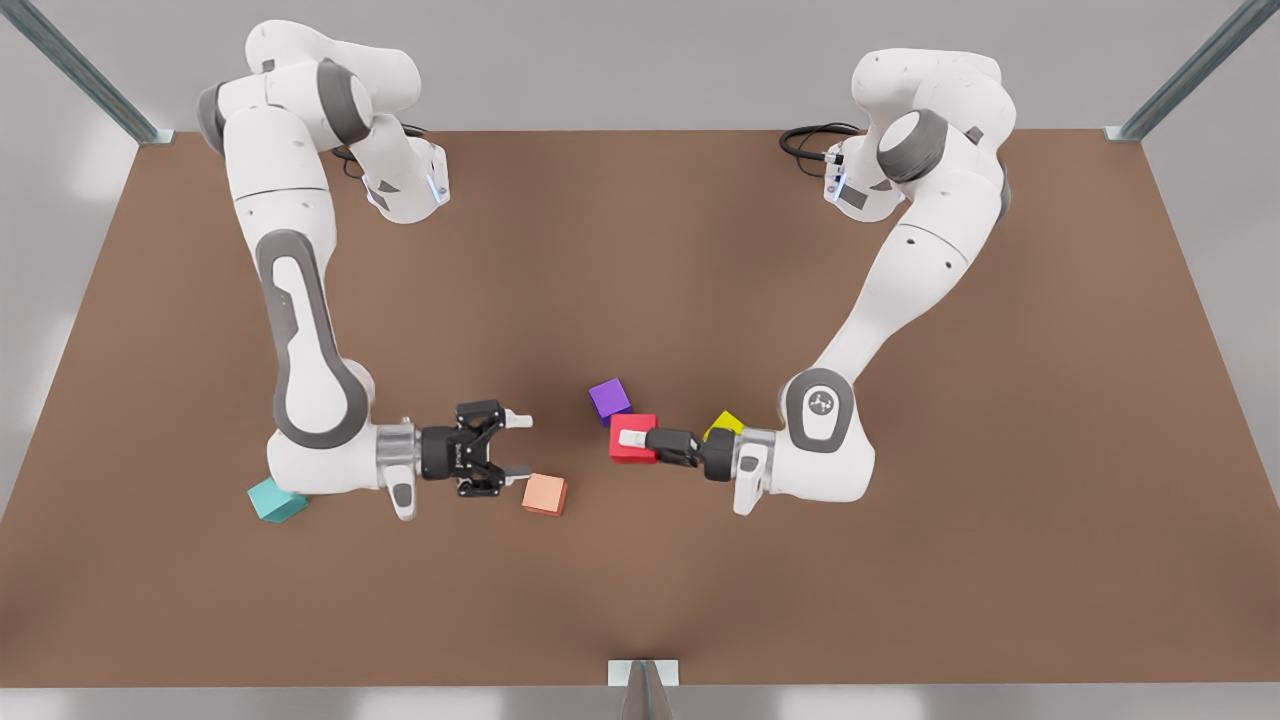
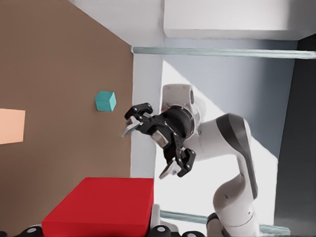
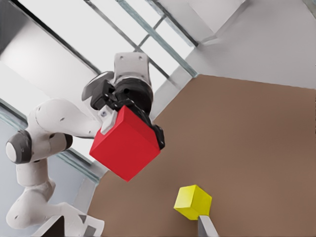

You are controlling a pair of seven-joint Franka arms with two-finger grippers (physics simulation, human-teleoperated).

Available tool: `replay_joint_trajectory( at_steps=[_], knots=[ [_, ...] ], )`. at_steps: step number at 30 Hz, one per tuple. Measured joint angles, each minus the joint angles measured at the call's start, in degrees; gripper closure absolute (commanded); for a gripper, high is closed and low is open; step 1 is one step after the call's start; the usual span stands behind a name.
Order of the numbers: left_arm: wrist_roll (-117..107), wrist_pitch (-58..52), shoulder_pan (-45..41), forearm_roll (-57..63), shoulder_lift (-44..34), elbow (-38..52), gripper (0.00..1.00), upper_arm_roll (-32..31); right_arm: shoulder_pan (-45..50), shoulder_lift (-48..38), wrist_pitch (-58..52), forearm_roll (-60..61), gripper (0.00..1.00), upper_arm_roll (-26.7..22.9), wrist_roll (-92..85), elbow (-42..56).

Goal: Pick up red wooden cube and pass to hand red wooden cube and place in blue wooden cube

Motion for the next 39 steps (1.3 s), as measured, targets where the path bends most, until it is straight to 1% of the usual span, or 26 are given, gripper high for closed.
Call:
replay_joint_trajectory(
  at_steps=[6, 7, 10, 13, 28, 39],
  knots=[
    [8.17, 0.30, 0.06, -3.21, 0.02, -0.96, 0.33, 0.03, 2.14, 1.27, 4.44, 7.34, 0.00, 0.00, -14.64, -0.58],
    [9.24, 0.32, 0.07, -3.64, 0.02, -1.07, 0.31, 0.03, 2.52, 1.47, 4.86, 8.34, 0.00, 0.00, -16.64, -0.65],
    [12.07, 0.41, 0.07, -4.47, 0.02, -1.24, 0.34, 0.00, 3.43, 2.43, 5.76, 11.05, 0.00, 0.00, -22.02, -0.73],
    [14.36, 0.49, 0.09, -5.09, 0.02, -1.38, 0.34, 0.04, 3.91, 2.70, 6.30, 12.85, 0.00, 0.07, -26.58, -0.75],
    [19.19, 0.84, 0.09, -6.10, 0.09, -2.05, 0.34, 0.26, 3.43, 1.70, 6.60, 14.72, 0.00, 4.17, -42.37, -1.98],
    [18.40, 0.96, -0.08, -6.22, 0.46, -2.06, 0.34, 0.26, 4.46, 2.11, 6.77, 16.43, 0.00, 4.57, -49.00, -1.98]
  ],
)
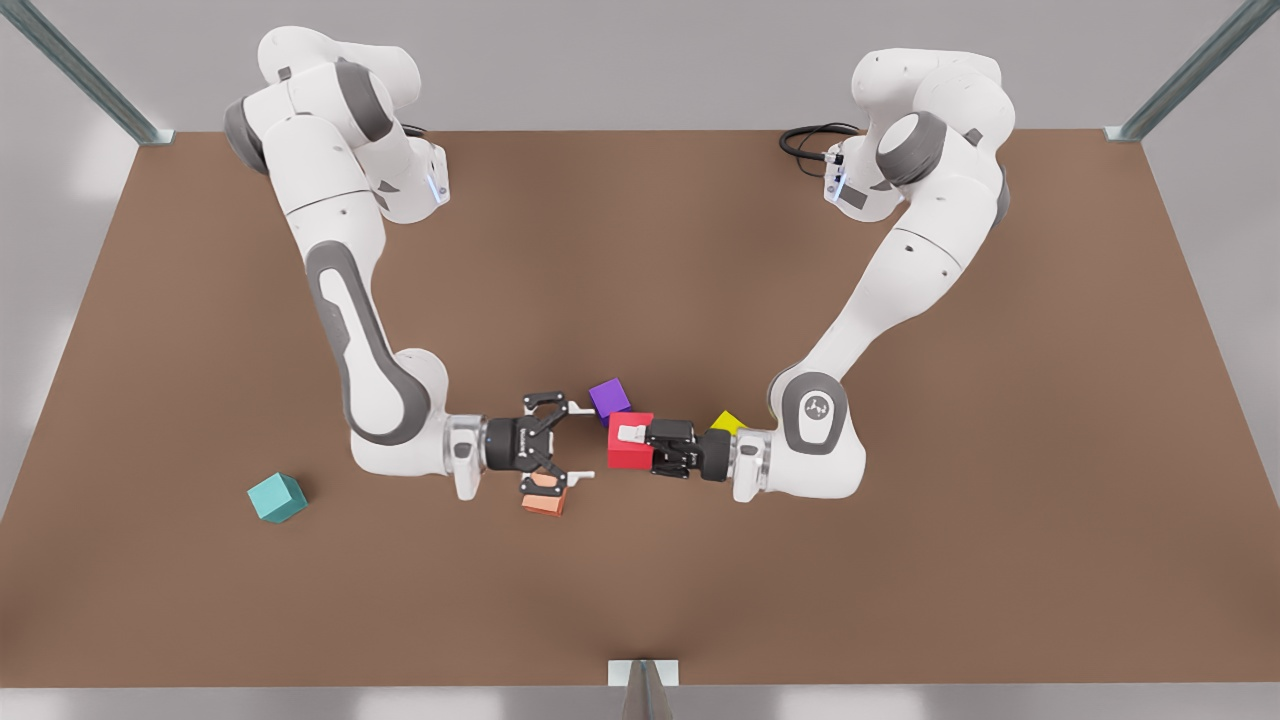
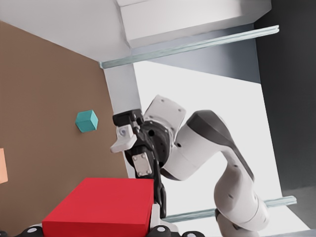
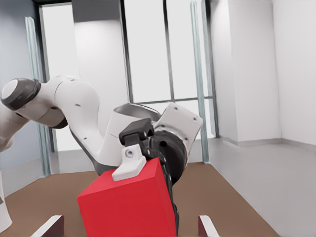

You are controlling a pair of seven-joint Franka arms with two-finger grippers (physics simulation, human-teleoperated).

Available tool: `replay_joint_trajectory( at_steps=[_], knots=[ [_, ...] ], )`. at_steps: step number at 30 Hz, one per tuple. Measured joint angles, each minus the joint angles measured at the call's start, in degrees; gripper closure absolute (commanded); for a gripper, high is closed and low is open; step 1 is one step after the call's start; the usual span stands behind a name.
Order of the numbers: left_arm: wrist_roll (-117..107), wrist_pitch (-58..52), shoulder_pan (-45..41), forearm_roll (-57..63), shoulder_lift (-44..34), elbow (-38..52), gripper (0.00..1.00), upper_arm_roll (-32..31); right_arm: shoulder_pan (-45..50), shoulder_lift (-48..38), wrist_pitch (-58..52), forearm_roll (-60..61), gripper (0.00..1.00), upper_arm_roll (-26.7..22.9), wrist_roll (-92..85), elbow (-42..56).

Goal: Pick up red wooden cube and pass to hand red wooden cube and place in blue wooden cube

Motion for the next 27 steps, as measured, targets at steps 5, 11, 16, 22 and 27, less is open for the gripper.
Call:
replay_joint_trajectory(
  at_steps=[5, 11, 16, 22, 27],
  knots=[
    [-1.19, -0.03, 0.07, -0.04, -0.08, 0.00, 0.33, 0.00, 0.35, 0.20, 0.17, 0.74, 0.00, 0.05, -1.89, -0.01],
    [-2.29, -0.02, -0.07, -0.10, 0.15, 0.00, 0.34, 0.00, 0.43, 0.15, 0.27, 1.00, 0.00, 0.86, -3.56, -0.27],
    [-2.95, 0.17, -0.34, -0.13, 0.43, 0.00, 0.33, 0.00, 0.44, 0.19, 0.31, 1.17, 0.00, 1.20, -4.58, -0.44],
    [-3.54, 0.35, -0.44, -0.13, 0.44, 0.00, 0.33, 0.00, 0.67, 0.36, 0.65, 1.36, 0.00, 1.51, -5.45, -0.37],
    [-3.92, 1.05, -1.39, -0.20, 0.44, 0.19, 0.34, -0.08, 0.66, 0.38, 1.03, 1.43, 0.00, 1.58, -5.88, -0.22]
  ],
)
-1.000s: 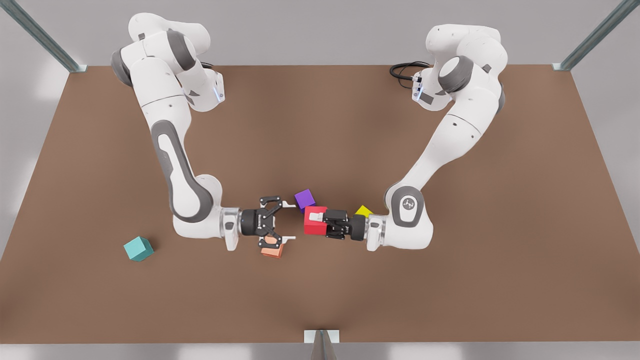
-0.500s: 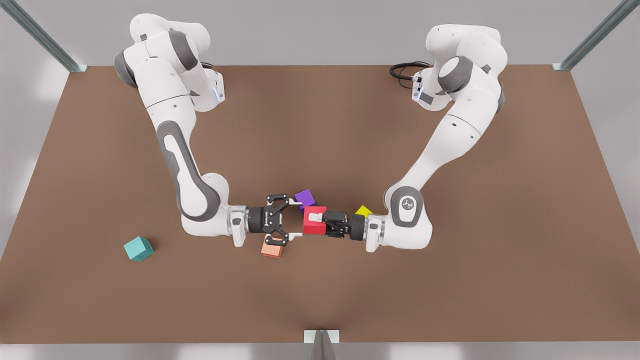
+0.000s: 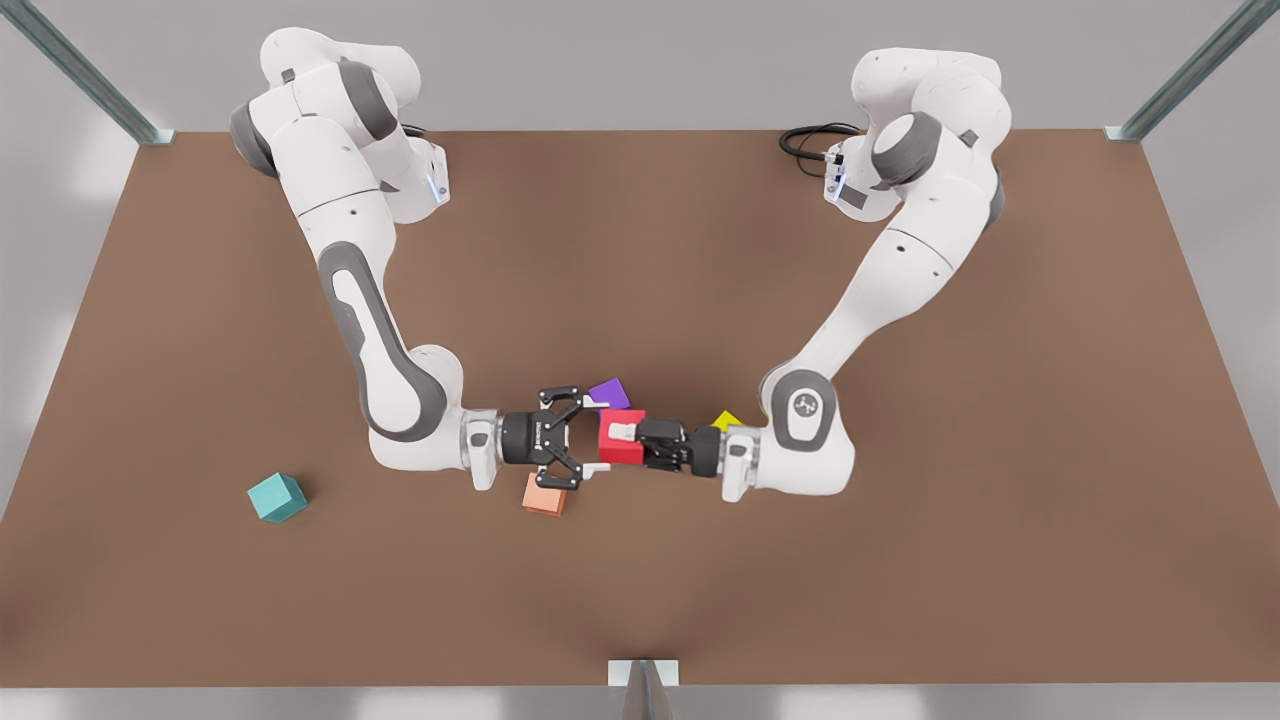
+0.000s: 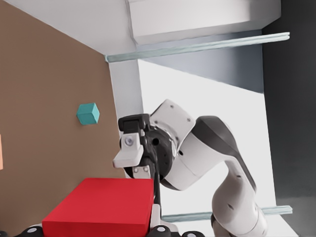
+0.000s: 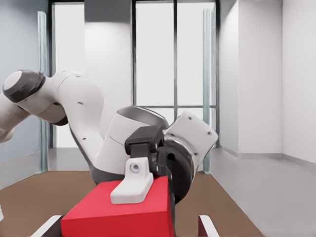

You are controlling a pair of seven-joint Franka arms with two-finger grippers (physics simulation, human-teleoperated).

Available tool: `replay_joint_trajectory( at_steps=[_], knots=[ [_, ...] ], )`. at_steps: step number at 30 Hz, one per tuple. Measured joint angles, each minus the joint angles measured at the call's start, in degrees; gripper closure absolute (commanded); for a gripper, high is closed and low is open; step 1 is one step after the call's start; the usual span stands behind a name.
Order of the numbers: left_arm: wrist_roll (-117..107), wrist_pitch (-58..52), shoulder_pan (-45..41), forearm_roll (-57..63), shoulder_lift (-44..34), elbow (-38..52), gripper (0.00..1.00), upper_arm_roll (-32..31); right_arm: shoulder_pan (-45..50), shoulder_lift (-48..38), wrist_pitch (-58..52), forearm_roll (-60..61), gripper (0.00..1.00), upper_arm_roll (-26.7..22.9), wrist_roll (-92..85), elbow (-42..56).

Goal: Pick up red wooden cube and pass to hand red wooden cube and place in blue wooden cube

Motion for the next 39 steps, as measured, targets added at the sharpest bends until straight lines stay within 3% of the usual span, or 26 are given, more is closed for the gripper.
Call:
replay_joint_trajectory(
  at_steps=[15, 16, 18, 20, 29, 30, 39],
  knots=[
    [-0.73, 1.62, -0.46, -0.08, -0.06, 0.08, 0.34, -0.01, 1.44, 0.30, 1.65, 1.31, 0.00, 0.88, -0.61, 0.12],
    [-0.76, 1.65, -0.51, -0.08, -0.07, 0.07, 0.34, -0.01, 1.45, 0.37, 1.73, 1.36, 0.03, 0.88, -0.63, 0.12],
    [-0.83, 1.72, -0.56, -0.04, -0.08, 0.07, 0.33, -0.01, 1.44, 0.42, 1.81, 1.34, 0.33, 0.87, -0.62, 0.13],
    [-0.88, 1.78, -0.62, -0.01, -0.07, 0.07, 0.33, -0.01, 1.42, 0.44, 1.85, 1.23, 0.51, 0.85, -0.57, 0.13],
    [-1.02, 2.16, -0.97, -0.10, -0.04, 0.07, 0.29, 0.03, 1.34, 0.42, 2.11, 1.02, 0.52, 0.88, -0.11, 0.13],
    [-0.91, 2.11, -0.98, -0.30, -0.06, 0.07, 0.00, 0.03, 1.31, 0.42, 2.12, 1.02, 0.52, 0.87, -0.05, 0.13],
    [-0.88, 0.78, 2.51, 0.17, -0.46, -0.37, 0.00, 0.02, -0.23, 0.08, 1.86, 0.53, 0.51, 0.80, 0.62, -0.32]
  ],
)
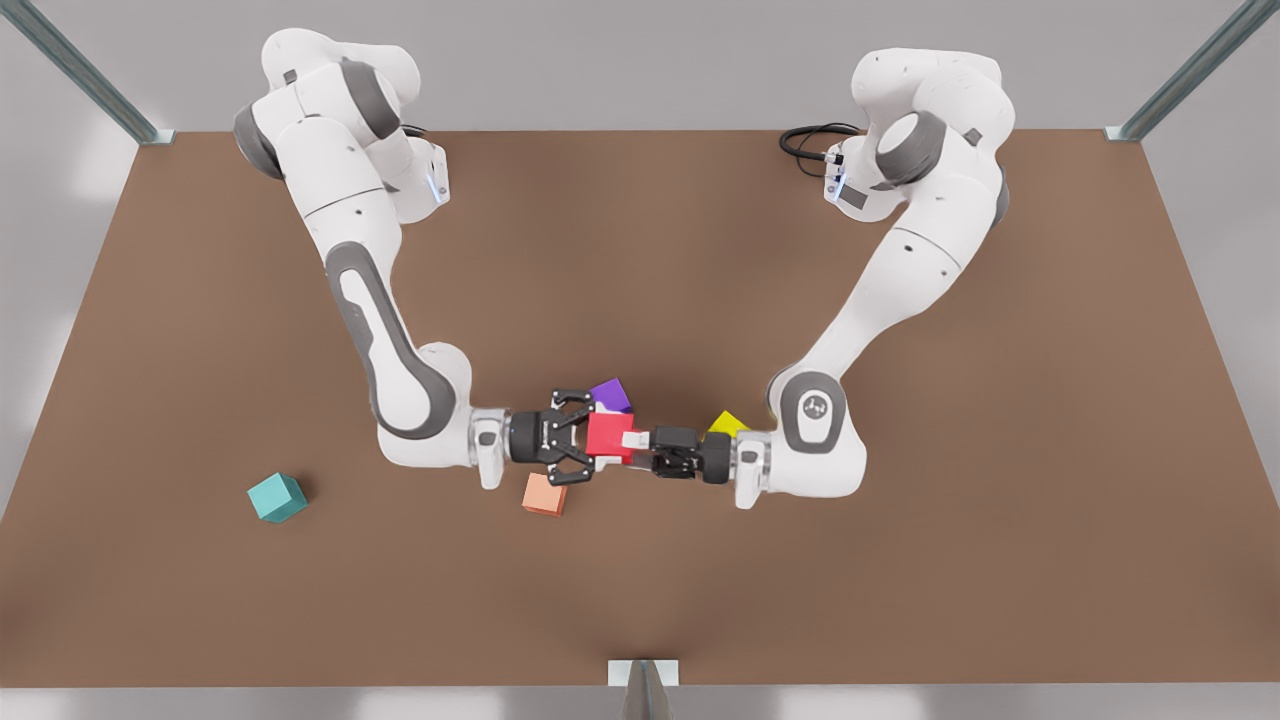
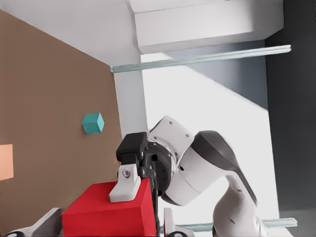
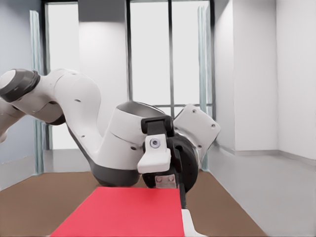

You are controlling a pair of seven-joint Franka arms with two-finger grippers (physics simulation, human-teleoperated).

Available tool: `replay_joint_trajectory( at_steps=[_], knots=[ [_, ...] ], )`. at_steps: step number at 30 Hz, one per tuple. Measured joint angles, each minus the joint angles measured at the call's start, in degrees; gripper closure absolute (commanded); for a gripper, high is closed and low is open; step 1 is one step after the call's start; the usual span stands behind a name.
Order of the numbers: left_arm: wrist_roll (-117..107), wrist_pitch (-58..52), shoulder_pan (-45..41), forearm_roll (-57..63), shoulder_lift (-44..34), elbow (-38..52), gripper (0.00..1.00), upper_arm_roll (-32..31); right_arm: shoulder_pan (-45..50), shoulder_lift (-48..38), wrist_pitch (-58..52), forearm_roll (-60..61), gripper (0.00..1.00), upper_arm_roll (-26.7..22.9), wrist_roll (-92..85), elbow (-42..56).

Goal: Pick up red wooden cube and pass to hand red wooden cube and place in blue wooden cube

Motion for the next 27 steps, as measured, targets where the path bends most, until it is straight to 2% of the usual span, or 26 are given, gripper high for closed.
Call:
replay_joint_trajectory(
  at_steps=[3, 5, 6, 8, 11, 13, 15, 16, 17, 21, 27],
  knots=[
    [-0.10, -3.27, 4.81, 2.12, -0.18, -0.62, 0.00, 0.00, -4.21, -0.98, -0.78, -3.55, 0.51, -0.25, 0.36, -0.67],
    [-0.93, -7.28, 8.35, 7.75, -1.20, -0.11, 0.00, 0.10, -9.13, -3.16, -1.45, -12.75, 0.50, -0.57, 1.37, -2.29],
    [-2.43, -11.13, 9.83, 14.60, -1.61, 2.97, 0.00, 0.22, -11.80, -4.24, -1.75, -19.33, 0.50, -0.65, 2.16, -3.12],
    [-5.31, -20.62, 11.55, 35.83, -5.77, 8.48, 0.00, 0.47, -16.21, -6.73, -2.76, -34.85, 0.50, -1.53, 4.40, -3.82],
    [-9.15, -32.87, 12.86, 67.10, -12.04, 10.28, 0.00, 0.56, -18.10, -10.01, -3.91, -57.64, 0.50, -6.53, 8.29, -3.96],
    [-11.41, -39.33, 14.89, 78.08, -16.81, 9.20, 0.00, 0.00, -18.33, -10.65, -3.44, -69.67, 0.50, -8.94, 11.33, -3.93],
    [-13.31, -38.77, 2.32, 76.50, -35.23, -10.94, 0.00, 22.92, -18.29, -10.19, -1.49, -79.00, 0.50, -10.28, 14.68, -3.93],
    [-13.98, -38.81, -0.30, 75.07, -39.62, -14.14, 0.00, 28.51, -18.28, -9.86, -0.15, -83.25, 0.50, -10.74, 16.43, -3.94],
    [-14.64, -39.27, -1.46, 73.98, -40.80, -13.99, 0.00, 31.29, -18.24, -9.60, 1.25, -86.88, 0.50, -11.23, 18.13, -3.94],
    [-16.87, -40.05, -3.29, 71.70, -40.83, -13.19, 0.00, 33.77, -18.26, -8.52, 6.64, -95.49, 0.50, -12.82, 25.01, -4.15],
    [-19.37, -40.21, -3.32, 70.44, -40.84, -13.09, 0.00, 33.08, -18.41, -7.01, 14.96, -98.55, 0.50, -13.07, 33.69, -7.87]
  ],
)
